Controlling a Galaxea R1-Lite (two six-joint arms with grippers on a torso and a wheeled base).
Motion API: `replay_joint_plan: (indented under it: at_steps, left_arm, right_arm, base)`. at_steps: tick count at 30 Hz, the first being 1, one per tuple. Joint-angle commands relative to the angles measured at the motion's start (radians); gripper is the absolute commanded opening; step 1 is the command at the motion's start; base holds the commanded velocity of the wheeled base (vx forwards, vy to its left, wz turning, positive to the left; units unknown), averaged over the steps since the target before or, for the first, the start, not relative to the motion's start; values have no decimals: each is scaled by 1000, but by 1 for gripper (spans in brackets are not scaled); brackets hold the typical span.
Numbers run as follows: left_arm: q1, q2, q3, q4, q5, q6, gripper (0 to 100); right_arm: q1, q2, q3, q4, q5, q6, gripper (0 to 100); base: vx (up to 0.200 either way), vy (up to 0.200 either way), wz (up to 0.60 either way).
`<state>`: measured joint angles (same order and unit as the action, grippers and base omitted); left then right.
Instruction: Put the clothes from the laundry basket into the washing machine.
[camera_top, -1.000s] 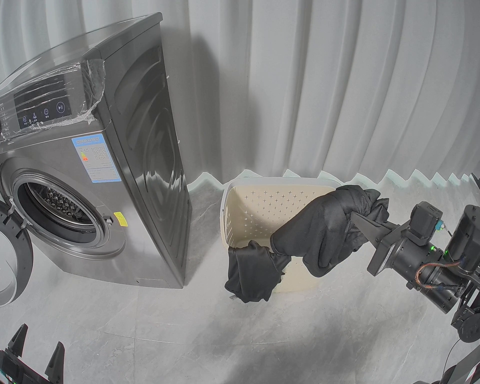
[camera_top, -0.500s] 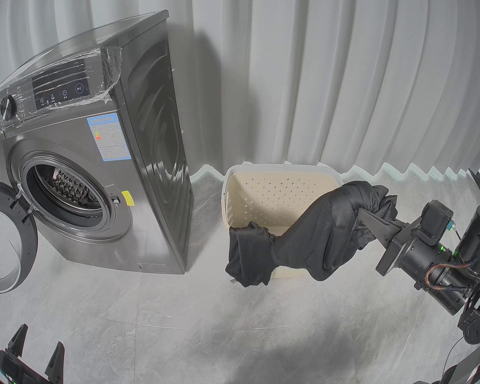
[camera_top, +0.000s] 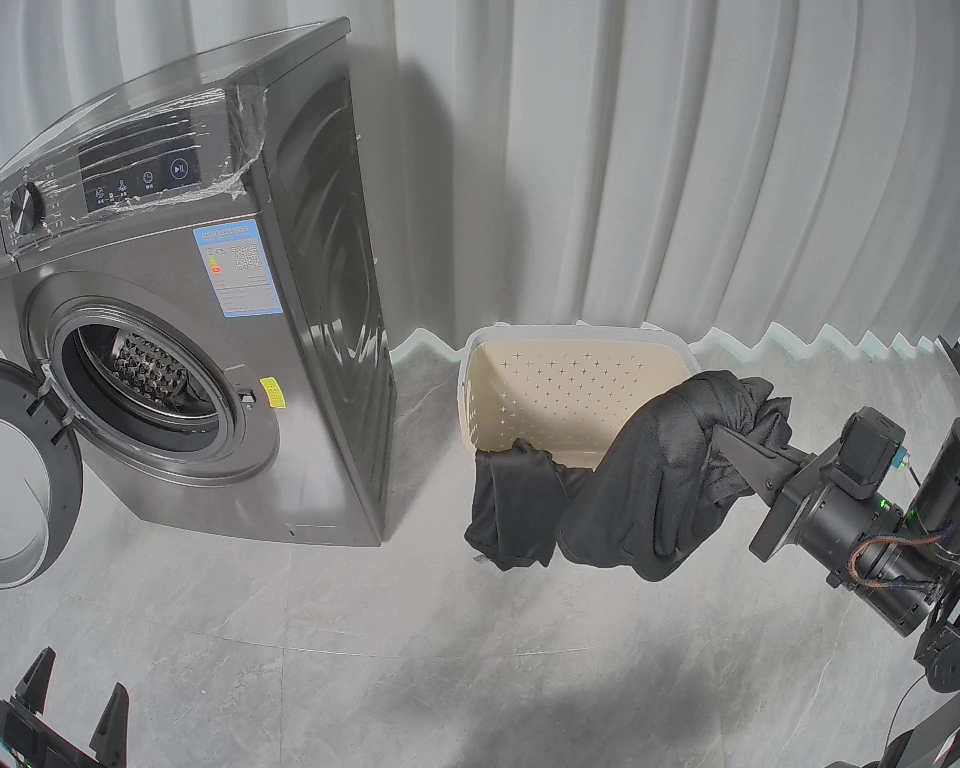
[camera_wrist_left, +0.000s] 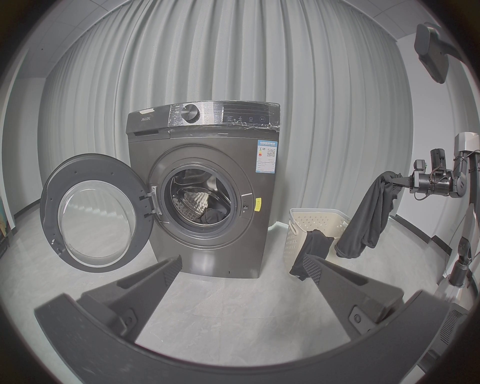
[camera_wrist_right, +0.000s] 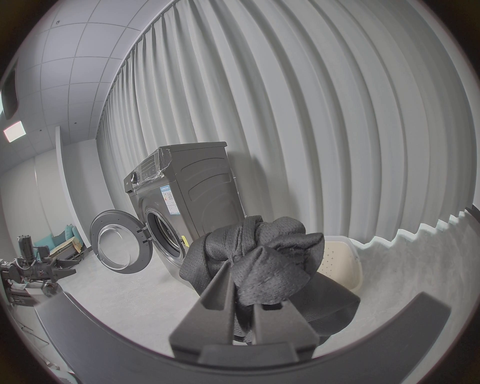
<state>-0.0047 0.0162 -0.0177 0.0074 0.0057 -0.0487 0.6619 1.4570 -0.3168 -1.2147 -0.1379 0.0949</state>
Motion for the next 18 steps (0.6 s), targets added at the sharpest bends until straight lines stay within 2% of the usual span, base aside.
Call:
replay_joint_plan:
  at_steps: [1,10,18]
  left_arm:
    - [0,-15,15,0,0,0,100]
    - [0,-15,15,0,0,0,100]
    - [0,-15,15,0,0,0,100]
  right_arm:
    - [2,5,-1,-2,0,0,0]
    - [28,17,-10,-3,1,6,0]
    - [38,59,-5,-59,-2,6,0]
  base:
    - [0,200,0]
    - [0,200,0]
    - [0,200,0]
